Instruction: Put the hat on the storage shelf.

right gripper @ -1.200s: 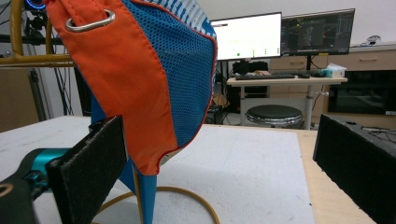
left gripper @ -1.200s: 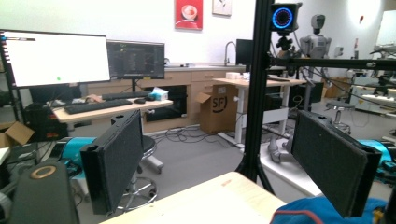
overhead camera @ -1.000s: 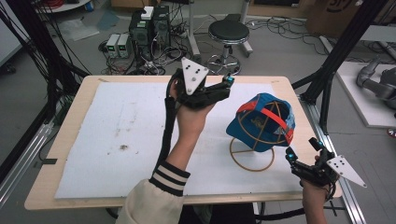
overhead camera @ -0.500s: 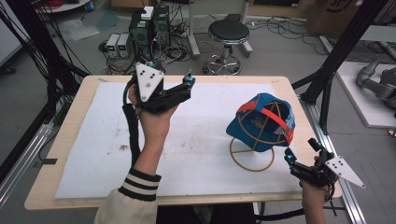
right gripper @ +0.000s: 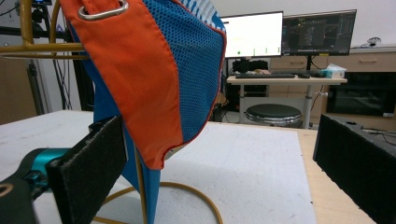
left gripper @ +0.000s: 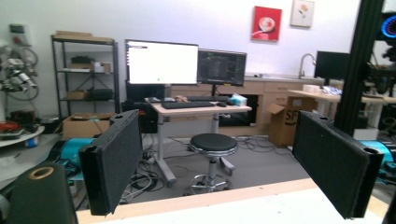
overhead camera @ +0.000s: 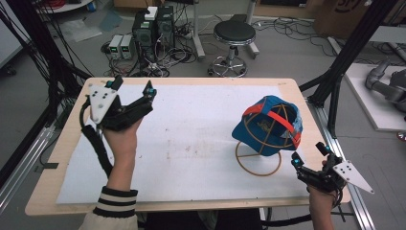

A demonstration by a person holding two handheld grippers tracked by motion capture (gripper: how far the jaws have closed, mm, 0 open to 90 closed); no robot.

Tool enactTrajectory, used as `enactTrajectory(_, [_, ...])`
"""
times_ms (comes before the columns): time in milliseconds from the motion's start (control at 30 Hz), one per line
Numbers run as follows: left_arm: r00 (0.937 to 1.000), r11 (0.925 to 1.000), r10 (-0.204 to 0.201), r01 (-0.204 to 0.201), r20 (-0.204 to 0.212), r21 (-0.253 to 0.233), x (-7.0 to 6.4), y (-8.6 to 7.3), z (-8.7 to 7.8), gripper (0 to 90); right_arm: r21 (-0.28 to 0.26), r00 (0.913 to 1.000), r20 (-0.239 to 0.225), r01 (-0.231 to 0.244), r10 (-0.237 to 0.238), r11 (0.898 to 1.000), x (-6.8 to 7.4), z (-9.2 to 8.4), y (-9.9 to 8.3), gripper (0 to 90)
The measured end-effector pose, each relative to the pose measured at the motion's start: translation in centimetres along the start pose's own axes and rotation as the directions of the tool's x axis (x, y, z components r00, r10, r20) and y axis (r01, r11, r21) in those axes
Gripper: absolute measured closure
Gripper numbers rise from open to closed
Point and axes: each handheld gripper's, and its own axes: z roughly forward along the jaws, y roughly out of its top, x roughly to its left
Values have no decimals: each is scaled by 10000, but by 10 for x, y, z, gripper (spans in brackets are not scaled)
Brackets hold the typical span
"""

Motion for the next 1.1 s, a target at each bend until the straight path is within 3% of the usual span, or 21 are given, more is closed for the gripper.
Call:
enactTrajectory(300, [9975, 9999, 43, -50, -704, -103, 44, -18, -32, 166, -23, 9999, 103, 93, -93, 10000, 1, -1, -1, 27])
enactTrajectory(433, [9929, 9997, 20, -51, -1193, -252, 73, -24, -54, 164, -23, 9999, 126, 60, -60, 10000, 0, -2, -1, 27])
enactTrajectory(700, [9841, 9993, 24, -91, -1775, -370, 104, -41, -84, 157, 4, 9999, 80, 63, -63, 10000, 2, -2, -1, 26])
enactTrajectory(833, [9818, 9980, -70, -50, -1900, -627, 114, -47, -96, 157, 2, 9999, -48, 92, -92, 10000, 7, -3, -2, 27])
enactTrajectory(967, [9805, 9979, 250, -361, -1951, -539, 117, -60, -103, 157, -33, 9999, -94, 94, -94, 10000, 7, -4, -1, 26])
enactTrajectory(1100, [9800, 9983, 142, -252, -1983, -530, 117, -69, -105, 157, -9, 9999, -113, 86, -86, 10000, 8, -5, -1, 27])
